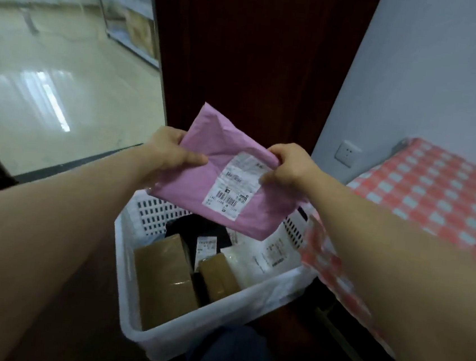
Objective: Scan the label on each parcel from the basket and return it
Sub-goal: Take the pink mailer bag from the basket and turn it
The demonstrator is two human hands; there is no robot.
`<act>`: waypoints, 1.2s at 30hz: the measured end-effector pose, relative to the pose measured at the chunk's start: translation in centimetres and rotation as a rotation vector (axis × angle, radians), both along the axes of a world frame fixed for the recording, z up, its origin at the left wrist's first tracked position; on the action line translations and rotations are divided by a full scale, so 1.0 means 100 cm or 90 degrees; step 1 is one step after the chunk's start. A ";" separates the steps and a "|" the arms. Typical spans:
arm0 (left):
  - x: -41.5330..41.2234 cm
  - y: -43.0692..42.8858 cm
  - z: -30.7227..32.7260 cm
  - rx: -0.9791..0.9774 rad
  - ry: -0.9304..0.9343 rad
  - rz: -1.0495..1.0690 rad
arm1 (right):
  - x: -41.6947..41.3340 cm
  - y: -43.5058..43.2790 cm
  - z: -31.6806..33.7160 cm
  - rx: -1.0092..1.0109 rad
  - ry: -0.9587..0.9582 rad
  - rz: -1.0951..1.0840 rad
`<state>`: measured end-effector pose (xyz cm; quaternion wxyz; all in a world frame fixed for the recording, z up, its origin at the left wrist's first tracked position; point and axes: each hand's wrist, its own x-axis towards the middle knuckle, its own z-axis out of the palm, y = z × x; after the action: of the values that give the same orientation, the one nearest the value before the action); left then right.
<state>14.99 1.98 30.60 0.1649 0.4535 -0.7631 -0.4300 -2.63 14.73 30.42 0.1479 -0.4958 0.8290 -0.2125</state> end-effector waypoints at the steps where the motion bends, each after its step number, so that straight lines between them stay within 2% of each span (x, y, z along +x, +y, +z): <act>1: 0.001 0.008 0.015 -0.016 0.021 0.002 | 0.002 0.013 0.011 -0.019 -0.029 -0.007; 4: -0.006 0.030 0.046 -0.053 0.107 0.046 | 0.004 0.054 0.036 -0.112 -0.126 -0.062; 7: -0.022 0.055 0.068 -0.028 0.221 0.152 | -0.004 0.096 0.052 -0.206 -0.208 -0.189; 10: -0.036 0.091 0.077 -0.017 0.201 0.206 | -0.016 0.141 0.061 -0.329 -0.349 -0.333; 13: -0.055 0.140 0.073 0.150 0.256 0.060 | -0.022 0.184 0.069 -0.436 -0.490 -0.417; 17: -0.078 0.205 0.062 0.411 0.241 -0.095 | -0.024 0.233 0.067 -0.541 -0.641 -0.466; 20: -0.088 0.247 0.055 0.513 0.285 -0.160 | -0.025 0.265 0.062 -0.572 -0.705 -0.486; 22: -0.094 0.264 0.053 0.500 0.304 -0.172 | -0.025 0.284 0.060 -0.573 -0.740 -0.491; 25: -0.102 0.275 0.062 0.413 0.327 -0.186 | -0.022 0.308 0.059 -0.585 -0.807 -0.483; 27: -0.107 0.279 0.068 0.346 0.298 -0.218 | -0.020 0.321 0.060 -0.589 -0.826 -0.474; 29: -0.111 0.279 0.075 0.247 0.256 -0.255 | -0.019 0.331 0.062 -0.555 -0.774 -0.486; 30: -0.112 0.278 0.078 0.171 0.225 -0.275 | -0.021 0.337 0.064 -0.531 -0.700 -0.510; 31: -0.115 0.275 0.082 0.083 0.187 -0.299 | -0.027 0.343 0.063 -0.513 -0.594 -0.552; 33: -0.119 0.272 0.088 -0.102 0.097 -0.358 | -0.038 0.358 0.068 -0.452 -0.298 -0.619; 36: -0.124 0.273 0.092 -0.302 0.009 -0.430 | -0.041 0.369 0.086 -0.313 0.085 -0.469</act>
<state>2.58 29.25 39.77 0.1198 0.1241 -0.9459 -0.2748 -6.72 51.66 38.98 -0.1140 -0.2005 0.8827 -0.4094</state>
